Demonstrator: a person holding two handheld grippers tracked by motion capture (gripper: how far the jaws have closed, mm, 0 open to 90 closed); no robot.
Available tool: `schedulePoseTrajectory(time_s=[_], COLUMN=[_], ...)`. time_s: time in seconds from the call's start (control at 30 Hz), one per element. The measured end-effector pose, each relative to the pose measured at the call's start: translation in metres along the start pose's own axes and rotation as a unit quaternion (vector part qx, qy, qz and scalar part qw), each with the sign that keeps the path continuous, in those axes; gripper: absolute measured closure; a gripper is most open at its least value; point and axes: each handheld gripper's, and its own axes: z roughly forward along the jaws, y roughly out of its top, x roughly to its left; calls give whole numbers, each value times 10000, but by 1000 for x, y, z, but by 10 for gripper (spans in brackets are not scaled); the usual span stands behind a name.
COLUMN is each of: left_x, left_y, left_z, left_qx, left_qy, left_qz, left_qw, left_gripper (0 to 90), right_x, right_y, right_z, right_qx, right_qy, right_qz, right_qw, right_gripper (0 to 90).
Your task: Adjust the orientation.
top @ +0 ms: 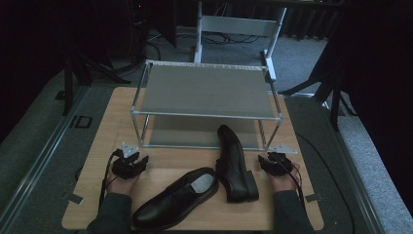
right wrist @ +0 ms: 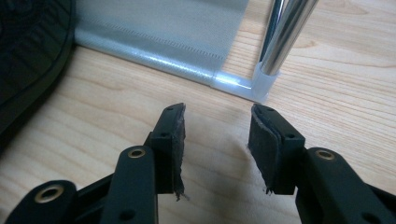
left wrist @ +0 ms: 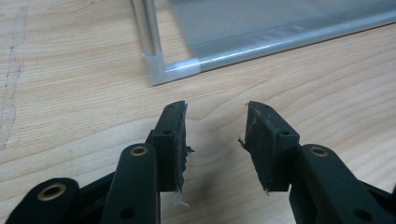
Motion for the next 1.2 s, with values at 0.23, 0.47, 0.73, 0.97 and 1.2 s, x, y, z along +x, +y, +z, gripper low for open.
schedulePoseTrajectory(time_s=[0.23,0.47,0.73,0.97,1.2], left_x=[-5,-18,-35,-54,-78], left_y=[0,-3,-9,-13,-7], left_z=[-20,-45,-69,-88,-102], left_qx=[-140,-227,-318,-431,-535], left_qy=[-198,-429,-695,-1019,-1390], left_qz=[73,197,368,528,867], left_qw=[9997,9986,9964,9925,9850], left_gripper=[575,559,529,498,404], right_x=[3,11,12,15,16], right_y=[-1,-2,-3,-3,-3], right_z=[-14,-28,-28,-30,-30], right_qx=[-119,-228,-164,-165,-144], right_qy=[9,-31,-92,-147,-172], right_qz=[-17,-166,-212,-319,-355], right_qw=[9999,9996,9996,9992,9991], right_gripper=[519,498,483,464,461])
